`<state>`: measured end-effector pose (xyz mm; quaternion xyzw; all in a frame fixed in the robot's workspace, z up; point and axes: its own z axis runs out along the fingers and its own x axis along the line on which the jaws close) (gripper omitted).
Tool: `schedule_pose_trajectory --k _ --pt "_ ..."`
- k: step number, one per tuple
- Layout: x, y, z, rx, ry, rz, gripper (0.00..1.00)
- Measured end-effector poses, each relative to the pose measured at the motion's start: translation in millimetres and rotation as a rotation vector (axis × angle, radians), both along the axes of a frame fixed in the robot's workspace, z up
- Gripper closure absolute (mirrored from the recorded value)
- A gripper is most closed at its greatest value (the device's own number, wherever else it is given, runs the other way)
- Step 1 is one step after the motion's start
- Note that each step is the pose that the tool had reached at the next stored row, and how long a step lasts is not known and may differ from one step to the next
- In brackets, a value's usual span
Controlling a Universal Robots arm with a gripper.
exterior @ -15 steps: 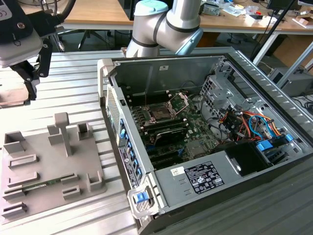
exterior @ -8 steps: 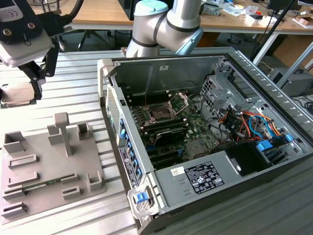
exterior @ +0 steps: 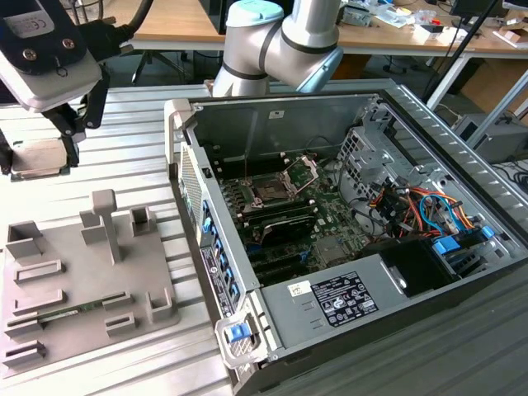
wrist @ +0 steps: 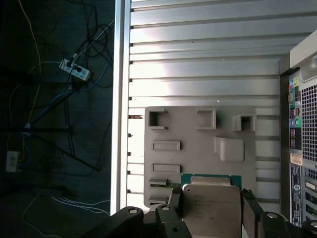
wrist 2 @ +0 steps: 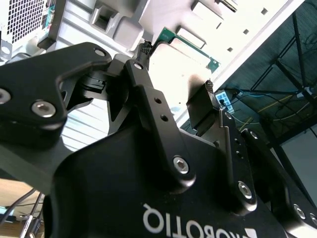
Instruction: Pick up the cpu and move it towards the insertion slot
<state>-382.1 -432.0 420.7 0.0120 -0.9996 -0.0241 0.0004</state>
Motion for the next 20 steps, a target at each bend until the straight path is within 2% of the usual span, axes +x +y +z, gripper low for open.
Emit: schedule_pose_trajectory --k 13,15,20 --pt "12.5 0.0 0.0 0.0 0.0 0.0 0.45" --pt "17.2 0.0 0.0 0.0 0.0 0.0 0.45" --pt "23.1 0.0 0.0 0.0 0.0 0.0 0.45"
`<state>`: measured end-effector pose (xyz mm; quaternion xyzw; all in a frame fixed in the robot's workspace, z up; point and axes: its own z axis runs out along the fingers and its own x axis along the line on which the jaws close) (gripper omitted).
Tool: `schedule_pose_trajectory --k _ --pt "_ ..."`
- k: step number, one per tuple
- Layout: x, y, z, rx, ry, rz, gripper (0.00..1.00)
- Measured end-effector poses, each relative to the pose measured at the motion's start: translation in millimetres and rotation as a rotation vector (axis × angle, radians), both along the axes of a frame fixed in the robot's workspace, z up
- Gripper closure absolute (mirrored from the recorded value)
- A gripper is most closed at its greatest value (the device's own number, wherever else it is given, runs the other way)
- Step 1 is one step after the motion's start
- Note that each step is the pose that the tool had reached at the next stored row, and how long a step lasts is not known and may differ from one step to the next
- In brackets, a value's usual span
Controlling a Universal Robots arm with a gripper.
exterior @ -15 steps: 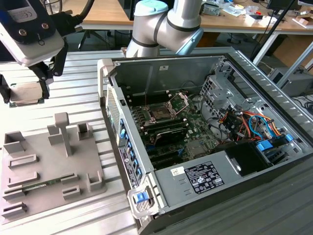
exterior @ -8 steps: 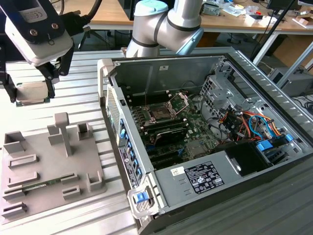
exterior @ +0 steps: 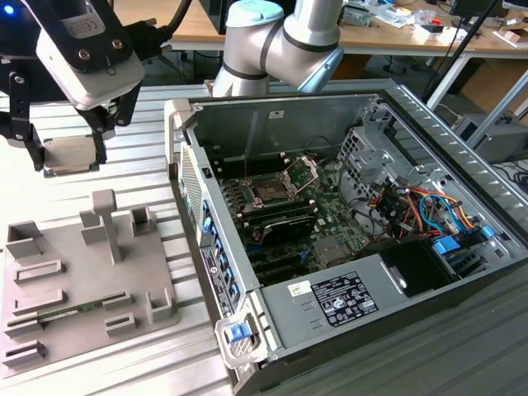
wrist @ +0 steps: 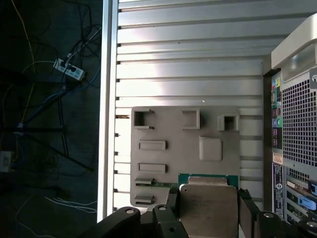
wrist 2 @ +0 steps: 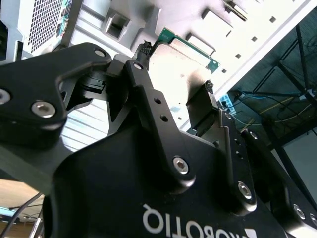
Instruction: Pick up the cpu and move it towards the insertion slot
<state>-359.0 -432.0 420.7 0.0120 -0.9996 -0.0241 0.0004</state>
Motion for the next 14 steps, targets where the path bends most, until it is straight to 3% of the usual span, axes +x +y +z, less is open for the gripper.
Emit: schedule_pose_trajectory --k 14 --pt "12.2 0.0 0.0 0.0 0.0 0.0 0.45"
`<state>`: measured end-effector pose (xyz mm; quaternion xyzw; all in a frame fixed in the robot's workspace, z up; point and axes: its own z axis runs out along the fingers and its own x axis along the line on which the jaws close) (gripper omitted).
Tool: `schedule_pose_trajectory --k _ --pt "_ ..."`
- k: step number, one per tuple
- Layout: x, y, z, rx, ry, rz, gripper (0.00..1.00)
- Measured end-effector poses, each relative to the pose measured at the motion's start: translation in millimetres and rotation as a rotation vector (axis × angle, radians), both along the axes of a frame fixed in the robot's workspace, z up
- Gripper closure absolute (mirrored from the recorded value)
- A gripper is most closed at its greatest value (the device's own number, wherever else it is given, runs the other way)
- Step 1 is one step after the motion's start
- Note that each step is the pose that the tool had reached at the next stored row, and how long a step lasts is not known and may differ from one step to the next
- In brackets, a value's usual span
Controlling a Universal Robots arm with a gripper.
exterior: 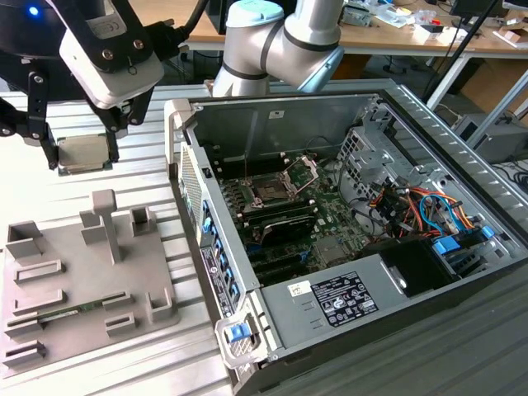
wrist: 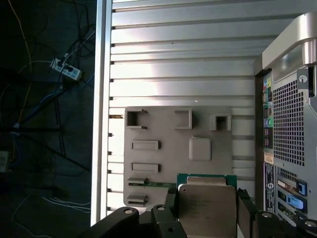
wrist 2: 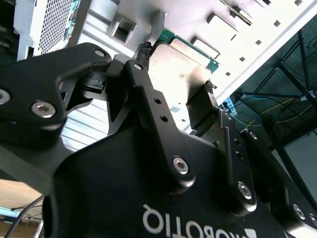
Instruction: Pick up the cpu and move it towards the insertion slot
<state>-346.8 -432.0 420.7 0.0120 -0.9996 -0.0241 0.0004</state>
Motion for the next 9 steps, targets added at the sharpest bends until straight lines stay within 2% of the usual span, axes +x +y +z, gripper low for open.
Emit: schedule_pose_trajectory --k 9 --pt "7.7 0.0 0.0 0.0 0.0 0.0 0.45"
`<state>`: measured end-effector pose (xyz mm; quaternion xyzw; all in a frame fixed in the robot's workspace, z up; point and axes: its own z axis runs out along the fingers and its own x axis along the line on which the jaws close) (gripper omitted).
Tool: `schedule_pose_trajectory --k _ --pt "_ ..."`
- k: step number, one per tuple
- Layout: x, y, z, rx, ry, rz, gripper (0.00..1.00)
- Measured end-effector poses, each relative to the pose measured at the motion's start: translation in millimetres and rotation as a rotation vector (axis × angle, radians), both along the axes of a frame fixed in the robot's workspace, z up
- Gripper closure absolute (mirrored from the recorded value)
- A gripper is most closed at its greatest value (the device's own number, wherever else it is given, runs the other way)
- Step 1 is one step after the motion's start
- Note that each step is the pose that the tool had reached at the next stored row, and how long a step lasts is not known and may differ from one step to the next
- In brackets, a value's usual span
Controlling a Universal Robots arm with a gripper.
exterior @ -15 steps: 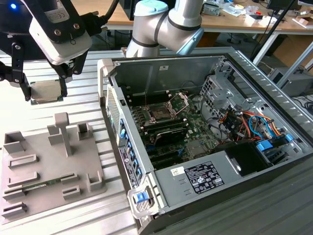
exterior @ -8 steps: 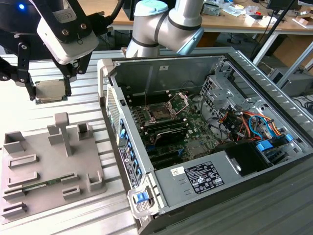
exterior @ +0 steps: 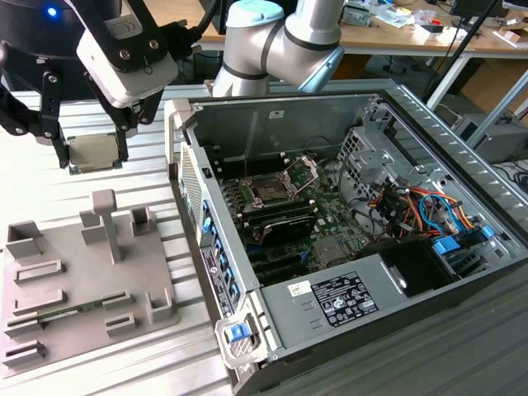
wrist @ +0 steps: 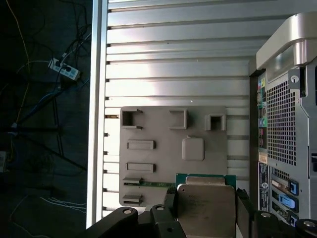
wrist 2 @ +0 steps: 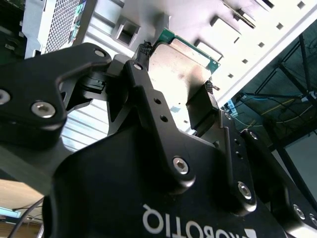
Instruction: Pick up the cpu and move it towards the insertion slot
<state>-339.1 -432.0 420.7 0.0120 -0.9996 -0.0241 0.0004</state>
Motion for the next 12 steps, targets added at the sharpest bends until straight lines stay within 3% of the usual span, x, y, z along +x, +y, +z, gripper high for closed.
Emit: schedule_pose_trajectory --k 12 --pt "9.1 0.0 0.0 0.0 0.0 0.0 0.45"
